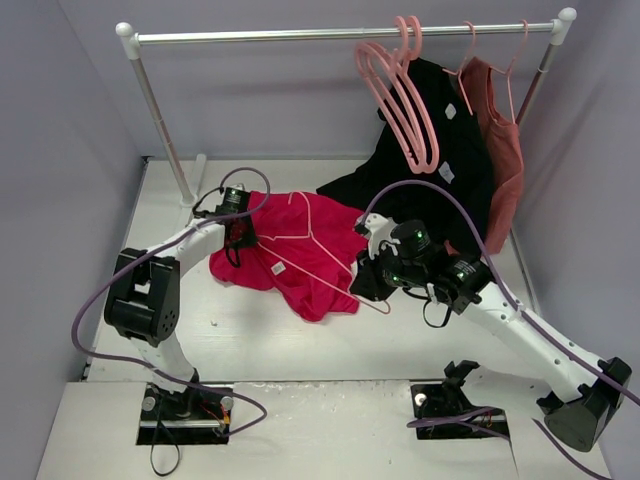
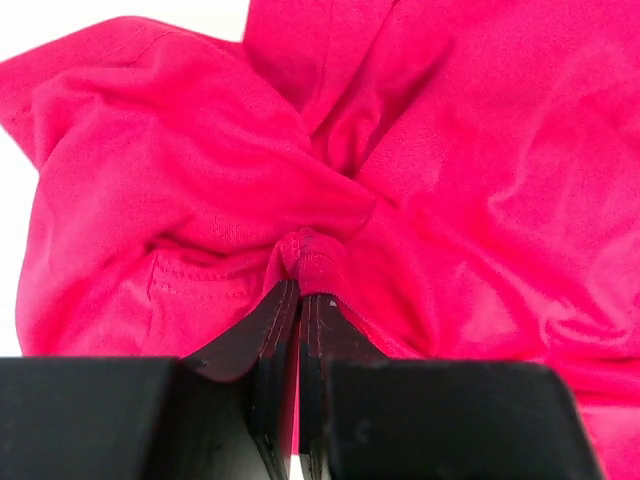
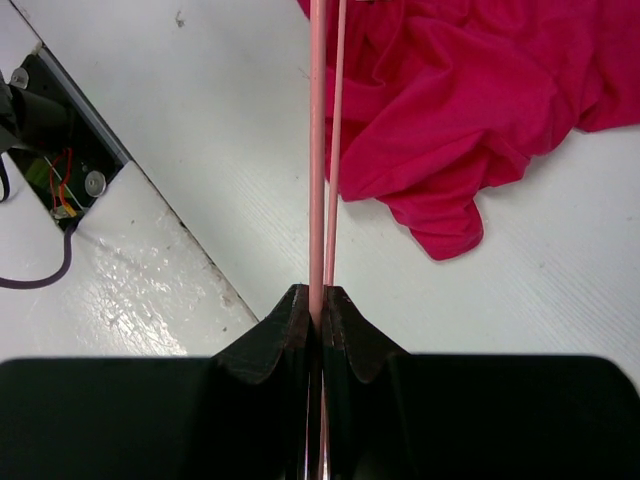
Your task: Place the t-shirt on the hanger
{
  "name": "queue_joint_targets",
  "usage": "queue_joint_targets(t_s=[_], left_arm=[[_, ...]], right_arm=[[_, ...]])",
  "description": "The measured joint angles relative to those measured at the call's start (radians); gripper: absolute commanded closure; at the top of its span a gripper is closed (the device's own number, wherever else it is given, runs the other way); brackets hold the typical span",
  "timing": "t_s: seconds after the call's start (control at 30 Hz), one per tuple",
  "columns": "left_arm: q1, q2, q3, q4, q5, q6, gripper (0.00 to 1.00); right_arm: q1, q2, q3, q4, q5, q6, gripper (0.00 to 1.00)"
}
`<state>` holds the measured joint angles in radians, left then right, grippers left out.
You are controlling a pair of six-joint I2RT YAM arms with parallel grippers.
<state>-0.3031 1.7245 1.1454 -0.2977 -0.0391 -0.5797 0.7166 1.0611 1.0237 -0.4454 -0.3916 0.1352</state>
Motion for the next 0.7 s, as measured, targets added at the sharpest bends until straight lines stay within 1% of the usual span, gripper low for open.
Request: queue_joint_targets(t_s=[0.13,0.27,0.43,0.53,0.7], left_arm=[[0.037,0.015,0.059,-0.007,0.047,0.053,1.00],[0.035,-0.003,0.079,-0.016,0.092,0.082,1.00],[0.028,-0.040,0.082,-0.064,0.139,0.101,1.00],[0.022,-0.058,0.087,-0.095,0.146,0.110,1.00],[0.015,-0.066,0.119,-0.178,0.119,0.138,1.00]], right_arm=[[0.012,0.000,-0.042,0.044,-0.007,0.014,1.00],[0.017,0.000,-0.104,0.094,-0.008,0.026,1.00],[0.018,0.002,-0.179,0.171,-0.008,0.040,1.00],[0.018,0.004,-0.204,0.202,0.002,0.045,1.00],[0.018,0.002,-0.212,0.244,0.034,0.044,1.00]])
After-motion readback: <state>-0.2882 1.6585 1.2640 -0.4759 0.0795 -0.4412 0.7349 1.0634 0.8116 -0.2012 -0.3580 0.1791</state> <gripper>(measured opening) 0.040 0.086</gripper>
